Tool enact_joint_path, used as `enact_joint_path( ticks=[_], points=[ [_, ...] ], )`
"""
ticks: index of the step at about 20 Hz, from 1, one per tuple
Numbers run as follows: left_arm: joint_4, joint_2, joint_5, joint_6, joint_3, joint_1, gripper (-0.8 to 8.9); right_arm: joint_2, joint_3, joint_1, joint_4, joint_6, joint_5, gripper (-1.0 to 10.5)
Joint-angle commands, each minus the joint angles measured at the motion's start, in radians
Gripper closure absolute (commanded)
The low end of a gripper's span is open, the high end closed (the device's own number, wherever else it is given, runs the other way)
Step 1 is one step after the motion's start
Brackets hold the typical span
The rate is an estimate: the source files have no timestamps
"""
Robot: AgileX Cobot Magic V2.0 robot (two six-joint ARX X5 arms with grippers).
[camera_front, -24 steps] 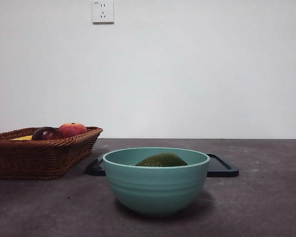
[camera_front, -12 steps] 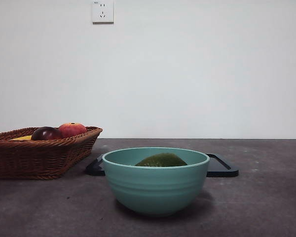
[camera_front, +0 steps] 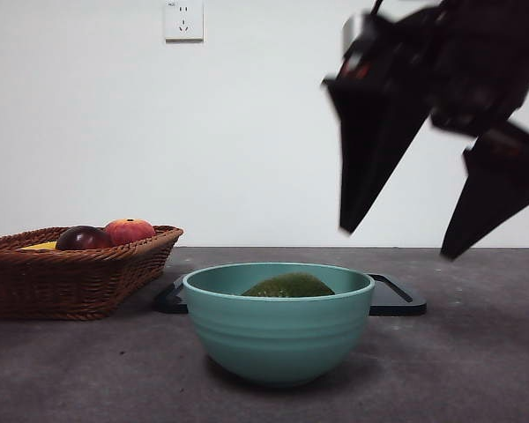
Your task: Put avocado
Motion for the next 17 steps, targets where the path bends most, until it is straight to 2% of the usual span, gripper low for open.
enact_joint_path(
  ticks=[1, 3, 6, 9, 10, 15, 17],
  points=[
    [0.012, 0.0, -0.006, 0.007, 0.006, -0.008, 2.52, 0.085, 0.034, 0.012, 0.016, 0.023, 0.007, 3.2],
    [0.012, 0.0, -0.006, 0.007, 0.006, -0.008, 2.52, 0.132, 0.037, 0.012, 0.05, 0.047, 0.009, 3.4],
    [0.012, 0.0, -0.006, 0.007, 0.006, -0.008, 2.52, 0.174, 0.037, 0.013, 0.084, 0.059, 0.027, 4.5],
    [0.012, 0.0, -0.006, 0.007, 0.006, -0.008, 2.52, 0.188, 0.037, 0.018, 0.122, 0.071, 0.025, 7.2],
    [0.012, 0.0, -0.006, 0.007, 0.006, -0.008, 2.52, 0.19, 0.037, 0.018, 0.131, 0.074, 0.026, 7.7],
    [0.014, 0.0, -0.006, 0.008, 0.006, -0.008, 2.52, 0.229, 0.037, 0.018, 0.159, 0.108, 0.009, 7.9],
    [0.014, 0.0, -0.006, 0.008, 0.006, -0.008, 2.52, 0.237, 0.037, 0.021, 0.165, 0.108, 0.002, 9.3]
  ],
)
